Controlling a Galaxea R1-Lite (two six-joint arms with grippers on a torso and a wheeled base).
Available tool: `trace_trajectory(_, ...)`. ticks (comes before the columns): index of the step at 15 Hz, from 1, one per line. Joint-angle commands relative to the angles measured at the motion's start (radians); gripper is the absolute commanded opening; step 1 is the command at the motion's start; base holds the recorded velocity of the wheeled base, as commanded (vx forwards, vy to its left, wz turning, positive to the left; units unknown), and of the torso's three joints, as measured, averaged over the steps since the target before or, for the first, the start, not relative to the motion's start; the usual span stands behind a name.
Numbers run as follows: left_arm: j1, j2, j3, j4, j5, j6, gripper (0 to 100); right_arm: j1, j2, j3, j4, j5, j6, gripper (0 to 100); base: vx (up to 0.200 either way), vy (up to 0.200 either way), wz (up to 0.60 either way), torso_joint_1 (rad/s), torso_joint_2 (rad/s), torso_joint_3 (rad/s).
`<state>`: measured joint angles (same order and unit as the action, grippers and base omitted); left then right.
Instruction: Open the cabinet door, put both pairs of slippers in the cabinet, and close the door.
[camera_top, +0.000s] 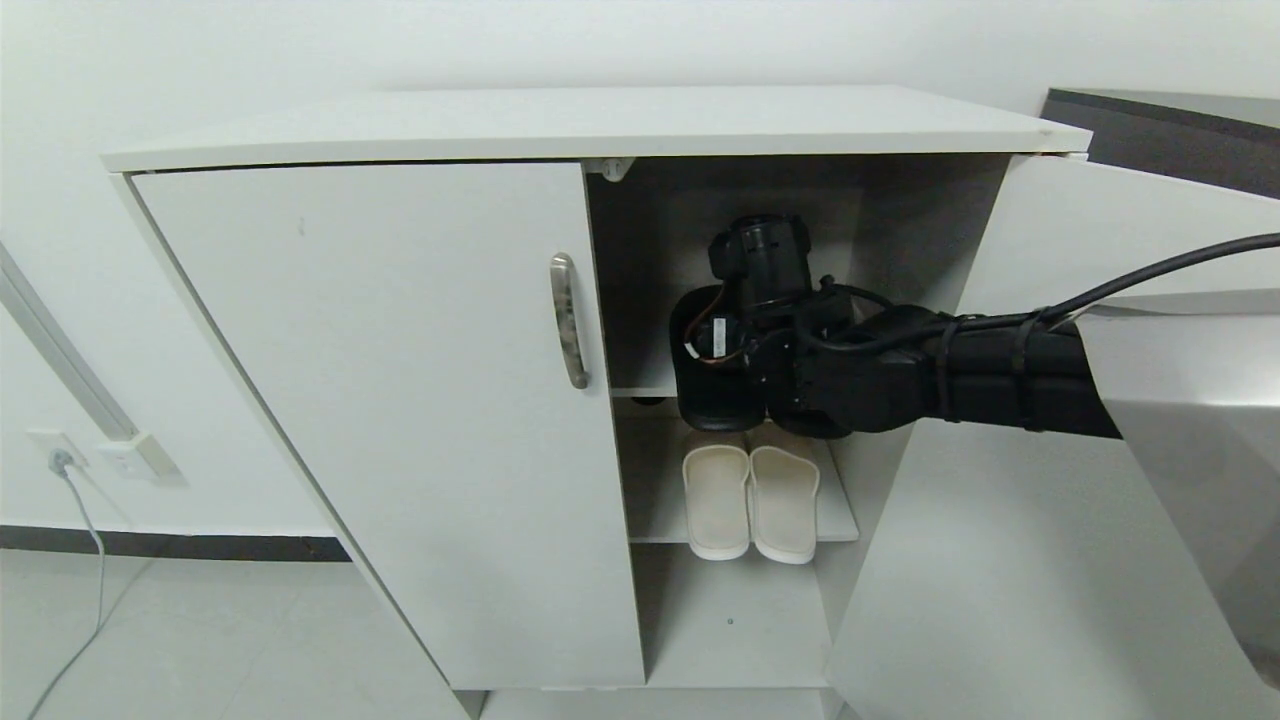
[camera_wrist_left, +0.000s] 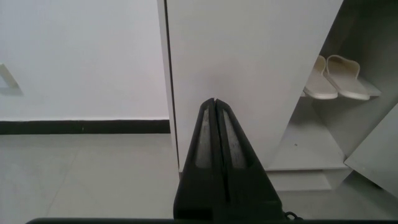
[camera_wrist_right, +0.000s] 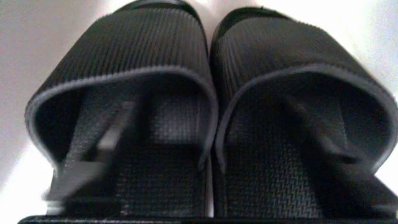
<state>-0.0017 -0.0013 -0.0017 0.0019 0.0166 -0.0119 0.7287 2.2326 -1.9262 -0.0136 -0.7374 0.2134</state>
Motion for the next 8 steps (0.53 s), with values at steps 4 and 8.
trace_trajectory(4, 0.0, 0.001, 0.0, 0.0, 0.0, -0.002, 0, 0.08, -0.169, 0.193, -0.011, -0.039, 0.003, 100, 0.0, 0.0, 0.0, 0.0, 0.0, 0.0)
trace_trajectory(8, 0.0, 0.001, 0.0, 0.0, 0.0, -0.002, 0, 0.167, -0.333, 0.438, -0.091, -0.063, 0.004, 100, 0.0, 0.0, 0.0, 0.0, 0.0, 0.0)
